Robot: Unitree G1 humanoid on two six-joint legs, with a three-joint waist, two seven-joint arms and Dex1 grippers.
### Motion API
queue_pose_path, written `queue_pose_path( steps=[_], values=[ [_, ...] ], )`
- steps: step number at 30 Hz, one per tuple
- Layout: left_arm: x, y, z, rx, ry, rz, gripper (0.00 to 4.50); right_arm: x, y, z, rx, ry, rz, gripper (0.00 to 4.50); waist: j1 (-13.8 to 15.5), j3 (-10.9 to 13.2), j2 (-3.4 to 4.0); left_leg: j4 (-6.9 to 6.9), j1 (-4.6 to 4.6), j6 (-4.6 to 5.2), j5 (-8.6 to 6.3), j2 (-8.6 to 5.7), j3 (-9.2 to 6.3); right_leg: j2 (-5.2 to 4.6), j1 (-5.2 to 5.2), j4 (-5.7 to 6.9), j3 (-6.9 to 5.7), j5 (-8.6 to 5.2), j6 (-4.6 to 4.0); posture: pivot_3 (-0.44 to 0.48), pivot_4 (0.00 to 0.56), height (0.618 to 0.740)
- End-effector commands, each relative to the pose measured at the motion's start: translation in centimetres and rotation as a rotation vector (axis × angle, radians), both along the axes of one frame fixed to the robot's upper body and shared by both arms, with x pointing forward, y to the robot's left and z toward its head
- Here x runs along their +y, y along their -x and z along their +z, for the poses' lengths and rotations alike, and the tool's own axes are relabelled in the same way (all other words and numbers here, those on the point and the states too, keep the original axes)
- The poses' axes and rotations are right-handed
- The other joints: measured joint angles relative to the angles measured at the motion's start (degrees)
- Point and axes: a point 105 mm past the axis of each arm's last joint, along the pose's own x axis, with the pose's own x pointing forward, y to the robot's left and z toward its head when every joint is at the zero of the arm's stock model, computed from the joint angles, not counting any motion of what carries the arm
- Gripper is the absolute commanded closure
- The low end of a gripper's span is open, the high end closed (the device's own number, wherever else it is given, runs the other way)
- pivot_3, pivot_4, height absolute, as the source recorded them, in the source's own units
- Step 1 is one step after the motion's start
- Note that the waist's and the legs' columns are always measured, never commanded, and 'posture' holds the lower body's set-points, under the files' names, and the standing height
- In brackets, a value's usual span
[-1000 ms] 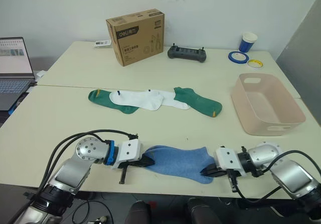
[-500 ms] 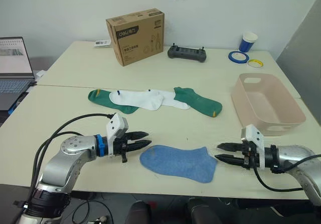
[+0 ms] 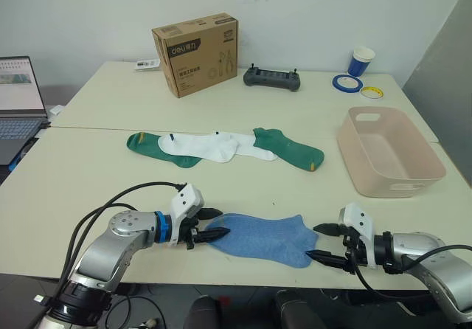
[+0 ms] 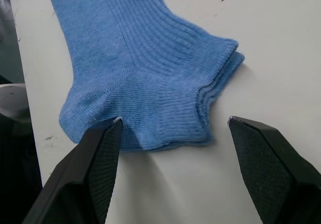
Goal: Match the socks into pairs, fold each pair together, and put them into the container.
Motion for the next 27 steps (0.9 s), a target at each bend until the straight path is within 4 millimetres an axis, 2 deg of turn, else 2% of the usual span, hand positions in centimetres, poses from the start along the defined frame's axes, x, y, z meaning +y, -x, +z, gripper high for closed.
queue_pose_path(
  steps=[1,7,9,18,27],
  values=[
    [-0.2,0.5,0.6,-0.013,0.003,-0.027,2.68,1.1,0.6,0.9,-0.017,-0.021,0.041,1.86,0.0,0.0,0.00,-0.01,0.00,0.00,0.00,0.00,0.00,0.00,0.00,0.00,0.00,0.00,0.00,0.000,0.150,0.740],
    [-0.1,0.7,0.7,-0.007,0.006,-0.015,4.50,1.3,-0.1,1.4,-0.043,-0.021,0.041,3.91,-0.1,0.0,0.00,0.00,0.01,0.00,0.00,0.00,0.00,0.00,0.00,0.00,0.01,-0.11,-0.19,0.000,0.150,0.740],
    [-0.2,0.9,0.6,0.005,0.008,-0.007,4.50,1.4,-0.6,1.8,-0.051,-0.037,0.036,4.49,-0.1,0.0,0.00,0.00,0.01,0.00,0.00,0.00,0.01,0.00,0.00,0.00,0.02,-0.11,-0.19,0.000,0.150,0.740],
    [-1.0,0.1,1.2,0.038,0.092,0.143,4.50,0.2,-2.9,2.1,-0.063,-0.016,0.058,4.49,-0.1,0.0,0.00,0.01,0.00,0.00,0.00,-0.01,0.01,-0.01,0.01,0.00,0.01,-0.08,-0.15,0.000,0.150,0.740],
    [-1.4,1.2,0.5,0.099,0.061,0.147,4.50,-0.3,-3.5,0.9,-0.058,0.013,0.070,4.49,-0.1,0.0,0.00,-0.03,0.00,0.00,0.00,-0.01,-0.02,0.01,-0.01,0.00,0.00,0.03,0.07,0.000,0.150,0.740]
  ],
)
